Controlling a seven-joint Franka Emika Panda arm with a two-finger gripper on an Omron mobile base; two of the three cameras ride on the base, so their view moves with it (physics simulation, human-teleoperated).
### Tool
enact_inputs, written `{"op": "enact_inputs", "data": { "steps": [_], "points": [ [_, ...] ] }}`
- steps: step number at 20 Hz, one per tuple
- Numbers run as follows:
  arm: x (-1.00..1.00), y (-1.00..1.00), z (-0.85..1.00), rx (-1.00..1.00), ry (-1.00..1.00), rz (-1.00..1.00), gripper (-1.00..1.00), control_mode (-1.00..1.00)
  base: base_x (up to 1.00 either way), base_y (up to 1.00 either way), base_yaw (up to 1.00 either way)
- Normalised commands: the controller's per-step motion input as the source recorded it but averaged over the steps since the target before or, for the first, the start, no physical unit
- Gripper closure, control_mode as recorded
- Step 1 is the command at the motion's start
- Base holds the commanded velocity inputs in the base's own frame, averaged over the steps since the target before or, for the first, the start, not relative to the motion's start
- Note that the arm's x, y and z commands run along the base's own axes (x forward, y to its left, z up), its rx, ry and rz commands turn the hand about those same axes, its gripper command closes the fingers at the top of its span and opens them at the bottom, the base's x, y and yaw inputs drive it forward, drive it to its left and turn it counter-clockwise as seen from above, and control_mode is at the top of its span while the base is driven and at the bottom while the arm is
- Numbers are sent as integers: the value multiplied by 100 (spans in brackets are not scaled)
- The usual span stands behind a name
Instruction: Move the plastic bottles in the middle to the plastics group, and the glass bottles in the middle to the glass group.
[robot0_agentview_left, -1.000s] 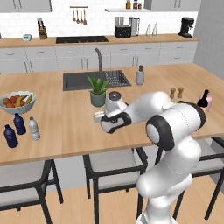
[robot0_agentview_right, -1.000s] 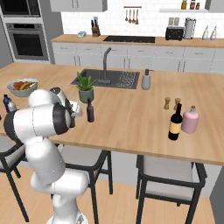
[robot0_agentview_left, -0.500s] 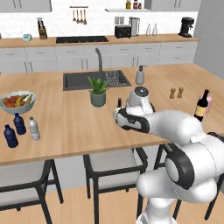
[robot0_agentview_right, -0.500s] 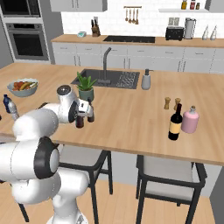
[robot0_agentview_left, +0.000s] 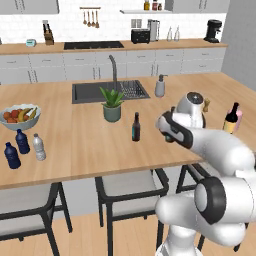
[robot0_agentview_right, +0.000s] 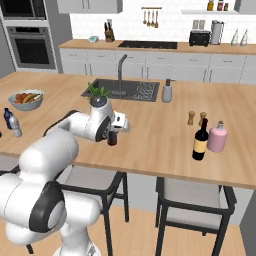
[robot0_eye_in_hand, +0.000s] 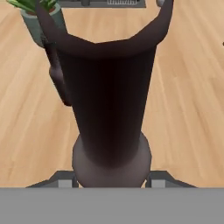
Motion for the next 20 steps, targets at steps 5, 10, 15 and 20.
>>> {"op": "enact_inputs", "data": {
  "steps": [5, 10, 15, 20],
  "points": [
    [44, -100, 10, -4, 8, 0, 100, -100, 0, 0, 0],
    [58, -100, 0, -6, 9, 0, 100, -100, 0, 0, 0],
    [44, -99, 0, -5, 7, 0, 100, -100, 0, 0, 0],
    [6, -83, -12, -1, -1, 0, 100, -100, 0, 0, 0]
  ]
}}
